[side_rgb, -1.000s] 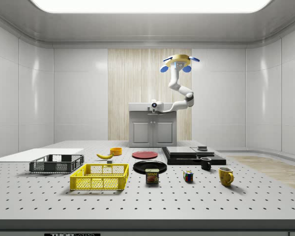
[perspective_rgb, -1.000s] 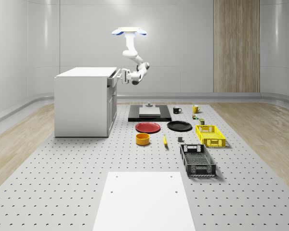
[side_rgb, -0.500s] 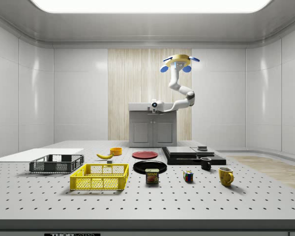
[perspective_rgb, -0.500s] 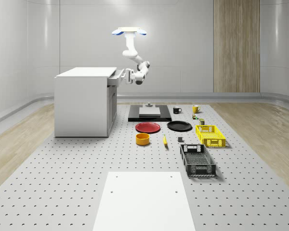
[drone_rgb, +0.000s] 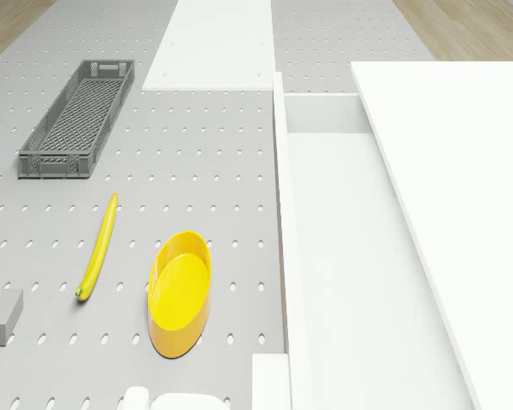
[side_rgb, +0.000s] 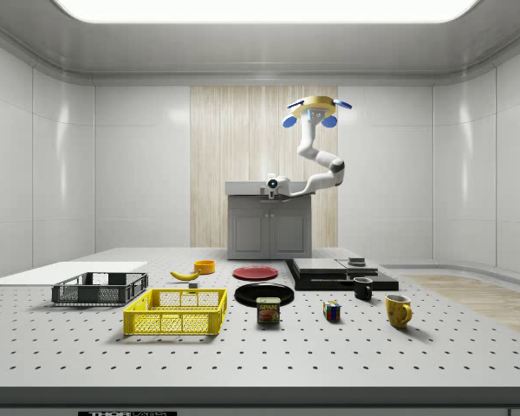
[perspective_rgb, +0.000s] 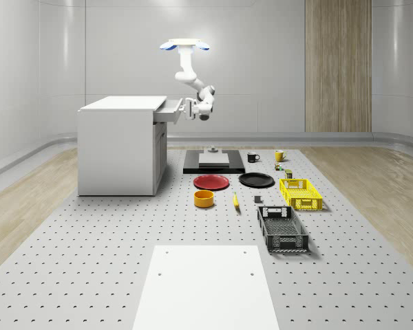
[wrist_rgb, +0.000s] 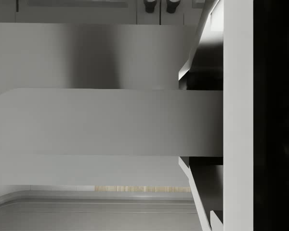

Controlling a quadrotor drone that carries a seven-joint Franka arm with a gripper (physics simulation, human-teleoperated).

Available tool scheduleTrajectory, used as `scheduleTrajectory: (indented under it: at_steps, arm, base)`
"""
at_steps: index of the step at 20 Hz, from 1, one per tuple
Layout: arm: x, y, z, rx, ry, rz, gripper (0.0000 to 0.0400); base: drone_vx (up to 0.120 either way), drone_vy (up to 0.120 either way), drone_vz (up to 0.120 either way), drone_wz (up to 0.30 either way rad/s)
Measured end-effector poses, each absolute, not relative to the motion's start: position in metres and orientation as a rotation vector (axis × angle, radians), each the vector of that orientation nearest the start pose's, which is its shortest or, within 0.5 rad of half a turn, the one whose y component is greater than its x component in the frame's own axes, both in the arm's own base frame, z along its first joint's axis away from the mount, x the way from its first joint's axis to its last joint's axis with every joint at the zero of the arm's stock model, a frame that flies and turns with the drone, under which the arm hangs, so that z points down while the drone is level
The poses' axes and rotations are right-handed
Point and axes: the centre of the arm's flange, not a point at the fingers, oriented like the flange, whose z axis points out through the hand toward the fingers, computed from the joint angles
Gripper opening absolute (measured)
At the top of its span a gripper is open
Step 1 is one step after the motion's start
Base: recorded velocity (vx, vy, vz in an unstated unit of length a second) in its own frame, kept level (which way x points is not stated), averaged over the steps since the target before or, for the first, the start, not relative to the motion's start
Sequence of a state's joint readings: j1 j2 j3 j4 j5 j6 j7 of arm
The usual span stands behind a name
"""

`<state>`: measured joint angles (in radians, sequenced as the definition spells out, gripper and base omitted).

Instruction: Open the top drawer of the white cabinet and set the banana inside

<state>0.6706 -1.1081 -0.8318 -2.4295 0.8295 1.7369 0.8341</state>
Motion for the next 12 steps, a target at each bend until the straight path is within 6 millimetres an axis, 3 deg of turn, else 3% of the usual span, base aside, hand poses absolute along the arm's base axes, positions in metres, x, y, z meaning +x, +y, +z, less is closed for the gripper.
scheduleTrajectory:
  at_steps: [2, 4, 10, 12]
  arm:
    - [0.309, -0.103, 0.607, -1.495, 0.599, 0.593, 0.0131]
    - [0.303, -0.117, 0.618, -1.497, 0.628, 0.615, 0.0185]
    - [0.307, -0.150, 0.611, -1.494, 0.605, 0.600, 0.0127]
    - [0.307, -0.161, 0.612, -1.491, 0.608, 0.604, 0.0220]
  base:
    - [0.000, 0.000, 0.000, 0.000]
    - [0.000, 0.000, 0.000, 0.000]
    - [0.000, 0.000, 0.000, 0.000]
    - [0.000, 0.000, 0.000, 0.000]
